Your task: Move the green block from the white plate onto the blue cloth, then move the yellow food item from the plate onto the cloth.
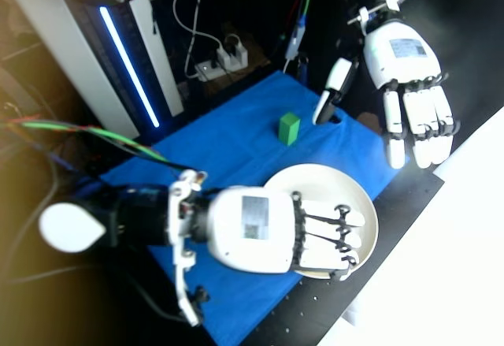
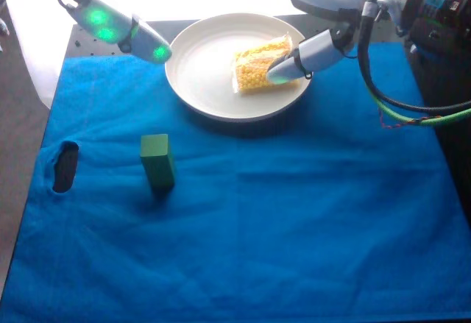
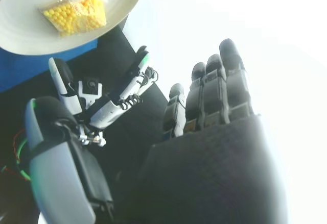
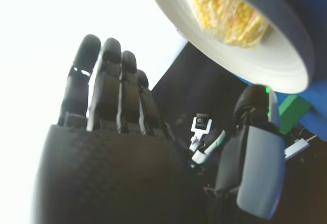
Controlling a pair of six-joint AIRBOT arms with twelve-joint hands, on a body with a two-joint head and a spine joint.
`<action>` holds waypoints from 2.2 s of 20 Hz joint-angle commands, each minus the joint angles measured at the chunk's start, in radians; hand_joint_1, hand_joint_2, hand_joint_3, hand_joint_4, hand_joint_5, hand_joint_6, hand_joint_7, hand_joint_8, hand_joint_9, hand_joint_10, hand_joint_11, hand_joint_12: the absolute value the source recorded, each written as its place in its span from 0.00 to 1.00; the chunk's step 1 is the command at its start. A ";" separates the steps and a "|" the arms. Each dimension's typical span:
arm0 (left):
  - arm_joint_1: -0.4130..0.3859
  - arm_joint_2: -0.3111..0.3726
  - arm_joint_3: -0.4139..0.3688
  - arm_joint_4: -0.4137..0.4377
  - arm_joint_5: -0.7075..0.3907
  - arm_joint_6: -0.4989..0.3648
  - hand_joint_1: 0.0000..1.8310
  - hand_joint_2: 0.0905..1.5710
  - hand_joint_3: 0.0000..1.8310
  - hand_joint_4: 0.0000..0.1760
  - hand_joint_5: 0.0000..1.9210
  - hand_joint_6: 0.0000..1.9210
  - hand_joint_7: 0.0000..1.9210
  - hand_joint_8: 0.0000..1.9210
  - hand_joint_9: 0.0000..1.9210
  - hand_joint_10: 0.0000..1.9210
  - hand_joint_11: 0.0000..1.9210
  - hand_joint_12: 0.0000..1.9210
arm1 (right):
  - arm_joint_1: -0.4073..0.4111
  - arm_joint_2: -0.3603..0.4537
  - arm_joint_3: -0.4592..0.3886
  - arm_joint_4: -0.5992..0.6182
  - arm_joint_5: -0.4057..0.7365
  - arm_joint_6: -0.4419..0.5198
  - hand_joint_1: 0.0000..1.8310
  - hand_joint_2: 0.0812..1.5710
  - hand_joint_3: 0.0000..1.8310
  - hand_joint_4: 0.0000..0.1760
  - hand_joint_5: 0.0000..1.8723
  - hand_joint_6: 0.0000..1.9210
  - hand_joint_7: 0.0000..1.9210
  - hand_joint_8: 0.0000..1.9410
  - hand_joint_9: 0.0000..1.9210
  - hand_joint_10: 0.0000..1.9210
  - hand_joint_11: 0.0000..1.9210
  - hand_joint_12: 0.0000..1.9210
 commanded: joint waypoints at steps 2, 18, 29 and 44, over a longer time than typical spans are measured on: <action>-0.038 -0.001 0.007 -0.003 -0.066 0.001 0.37 0.43 0.00 1.00 0.00 0.00 0.03 0.00 0.04 0.00 0.00 0.10 | 0.015 -0.013 0.020 0.028 0.063 -0.002 0.35 0.53 0.00 0.11 0.09 0.00 0.20 0.00 0.25 0.01 0.04 0.75; -0.120 0.006 -0.001 0.017 -0.070 0.001 0.38 0.46 0.00 1.00 0.00 0.00 0.05 0.00 0.01 0.00 0.00 0.00 | 0.014 -0.085 0.070 -0.005 0.029 -0.002 0.30 0.50 0.00 0.00 0.08 0.00 0.19 0.00 0.23 0.01 0.00 0.72; -0.110 0.006 -0.013 0.016 -0.084 0.001 0.37 0.47 0.00 1.00 0.00 0.00 0.06 0.00 0.03 0.00 0.01 0.01 | 0.008 -0.119 0.108 -0.082 -0.018 -0.002 0.37 0.55 0.00 0.00 0.17 0.00 0.20 0.00 0.21 0.00 0.00 0.64; -0.092 0.015 -0.023 -0.012 -0.114 0.001 0.37 0.47 0.00 1.00 0.00 0.00 0.06 0.00 0.02 0.00 0.01 0.01 | 0.002 -0.131 0.128 -0.084 -0.051 -0.002 0.63 0.65 0.00 0.00 0.61 0.37 0.40 0.00 0.31 0.01 0.01 0.63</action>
